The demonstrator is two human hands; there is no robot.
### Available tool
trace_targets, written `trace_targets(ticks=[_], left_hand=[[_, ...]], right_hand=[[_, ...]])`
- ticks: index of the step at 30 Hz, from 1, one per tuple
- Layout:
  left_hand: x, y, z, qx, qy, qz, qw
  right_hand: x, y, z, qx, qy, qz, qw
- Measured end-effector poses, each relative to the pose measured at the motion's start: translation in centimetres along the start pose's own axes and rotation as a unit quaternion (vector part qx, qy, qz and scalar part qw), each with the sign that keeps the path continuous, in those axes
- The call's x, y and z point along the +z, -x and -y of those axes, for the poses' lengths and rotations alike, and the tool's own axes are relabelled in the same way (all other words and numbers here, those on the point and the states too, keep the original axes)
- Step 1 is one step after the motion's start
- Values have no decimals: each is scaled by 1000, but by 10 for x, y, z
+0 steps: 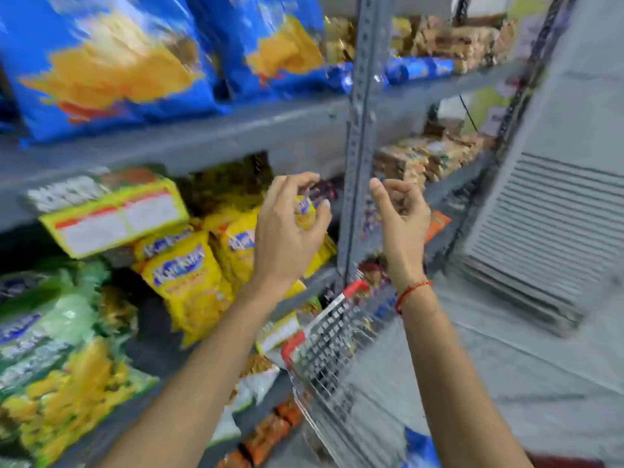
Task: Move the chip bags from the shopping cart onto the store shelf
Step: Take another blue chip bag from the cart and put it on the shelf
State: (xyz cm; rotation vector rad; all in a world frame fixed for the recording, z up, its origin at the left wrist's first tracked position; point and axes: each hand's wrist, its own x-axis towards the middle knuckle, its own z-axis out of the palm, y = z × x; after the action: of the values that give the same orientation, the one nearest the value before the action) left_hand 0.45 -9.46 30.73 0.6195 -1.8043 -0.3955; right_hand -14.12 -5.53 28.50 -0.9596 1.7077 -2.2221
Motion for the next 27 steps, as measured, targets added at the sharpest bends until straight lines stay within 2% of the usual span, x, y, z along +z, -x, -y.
trace_targets(ticks=[3,7,12,16,22,27], left_hand=[[53,45,27,-47,4,107,993],[113,111,63,-136,-6,248,959],[168,189,91,-248,-41,446,859],[201,243,108,-298,-69,559,771],[243,319,121,-389,-88,657,640],[273,371,130,-430,-97,681,585]], right_hand=[[-50,17,-56,71,55,-42,995],[-115,49,-128,168,126,-85,974],[-190,106,-206,305,226,-102,920],[-239,158,-256,414,280,-107,860],[-288,231,-310,566,339,-79,747],[-302,250,-328,616,354,-120,693]])
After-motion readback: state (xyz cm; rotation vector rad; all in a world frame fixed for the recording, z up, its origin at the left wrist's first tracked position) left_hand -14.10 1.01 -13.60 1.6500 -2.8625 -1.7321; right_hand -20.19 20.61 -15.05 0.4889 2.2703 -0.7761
